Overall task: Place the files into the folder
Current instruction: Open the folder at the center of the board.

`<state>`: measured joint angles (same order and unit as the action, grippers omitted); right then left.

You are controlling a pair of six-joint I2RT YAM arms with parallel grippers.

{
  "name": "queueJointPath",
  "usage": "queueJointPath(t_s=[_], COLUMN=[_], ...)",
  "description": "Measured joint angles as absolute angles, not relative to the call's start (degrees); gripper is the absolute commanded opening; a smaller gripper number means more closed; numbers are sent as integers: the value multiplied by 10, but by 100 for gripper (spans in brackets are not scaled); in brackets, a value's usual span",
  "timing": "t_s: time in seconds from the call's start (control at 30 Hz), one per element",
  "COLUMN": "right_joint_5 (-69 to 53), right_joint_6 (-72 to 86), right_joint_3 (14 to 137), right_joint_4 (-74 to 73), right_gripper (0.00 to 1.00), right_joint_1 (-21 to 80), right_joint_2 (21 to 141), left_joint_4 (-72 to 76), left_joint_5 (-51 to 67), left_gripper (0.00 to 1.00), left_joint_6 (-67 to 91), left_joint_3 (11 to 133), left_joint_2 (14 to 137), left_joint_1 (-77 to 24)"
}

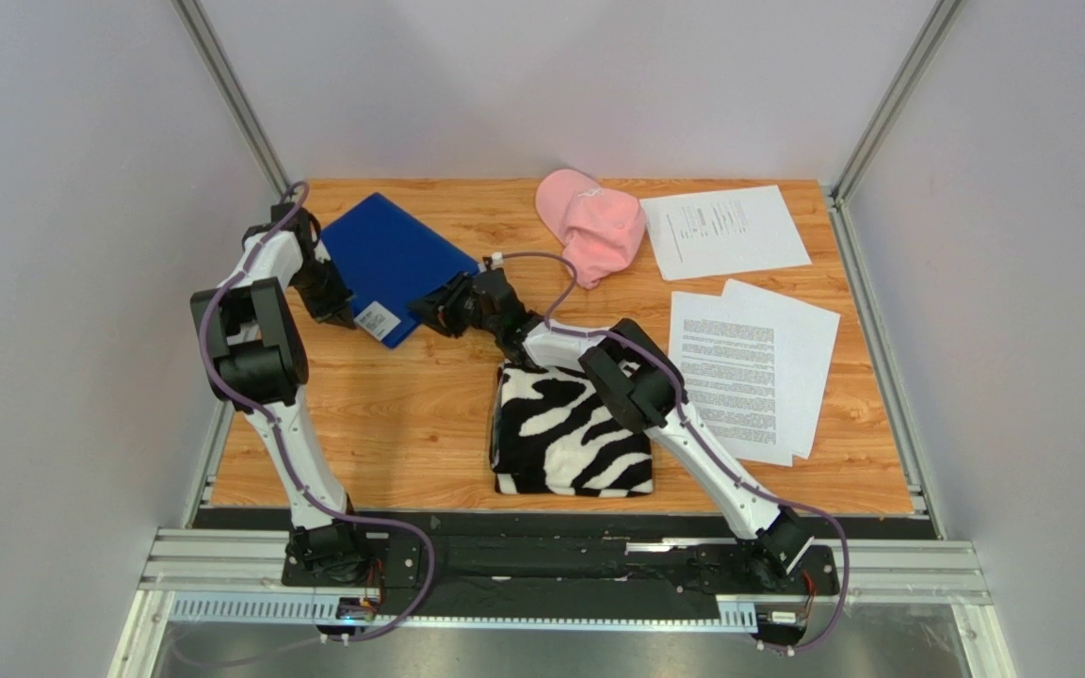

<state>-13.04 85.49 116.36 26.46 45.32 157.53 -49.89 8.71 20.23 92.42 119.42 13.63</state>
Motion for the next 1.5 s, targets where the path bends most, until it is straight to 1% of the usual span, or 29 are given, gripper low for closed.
queueJointPath(t_s=[0.03,0.1,0.13,0.2,0.23,0.33,0.37,0.43,0.47,0.5,0.53,0.57,0.6,0.63,0.7,0.8,0.97,1.2,1.27,1.3,1.43,1.5], right_joint_5=[-130,-131,-131,-129,-128,-130,-132,-134,-137,-140,-141,-143,-147,-151,-157,-160,-134,-83,-68,-60,-26,-11], right_joint_6=[853,851,849,835,825,787,769,712,679,643,604,559,517,470,386,277,136,27,2,-10,-53,-68], right_joint_3=[1177,1197,1203,1208,1209,1211,1210,1190,1171,1152,1132,1105,1083,1063,1028,987,939,917,915,914,910,909], right_joint_4=[263,259,259,260,260,260,260,261,260,260,261,260,261,261,262,272,283,304,306,307,307,307], right_gripper=[24,18,9,1,0,0,0,0,0,0,0,0,0,0,0,0,0,0,0,0,1,3], right_joint_1=[453,453,453,453,453,452,453,453,453,453,452,452,451,450,450,451,461,486,495,499,516,522], right_joint_2=[1584,1595,1599,1601,1601,1600,1598,1582,1568,1552,1534,1512,1490,1468,1428,1381,1344,1336,1334,1333,1329,1329], left_joint_4=[-499,-499,-499,-499,-499,-496,-496,-499,-497,-495,-493,-490,-489,-488,-491,-493,-516,-543,-560,-567,-600,-617], left_joint_5=[88,90,90,92,93,101,106,120,130,140,150,164,174,185,213,253,258,241,223,215,173,151], left_gripper=[4,5,5,8,9,22,34,47,60,69,75,87,90,99,99,99,99,99,93,92,81,79], left_joint_6=[202,202,202,201,201,200,201,205,209,214,219,237,247,261,300,363,447,536,546,549,551,540], left_joint_3=[924,922,922,921,920,910,904,896,892,888,884,882,882,884,905,965,1054,1120,1143,1152,1177,1184], left_joint_2=[1194,1194,1194,1194,1194,1184,1174,1143,1121,1097,1071,1036,1013,985,949,945,994,1060,1079,1086,1100,1101], left_joint_1=[136,136,136,136,136,136,136,136,136,136,136,136,136,136,136,134,117,75,64,60,48,45])
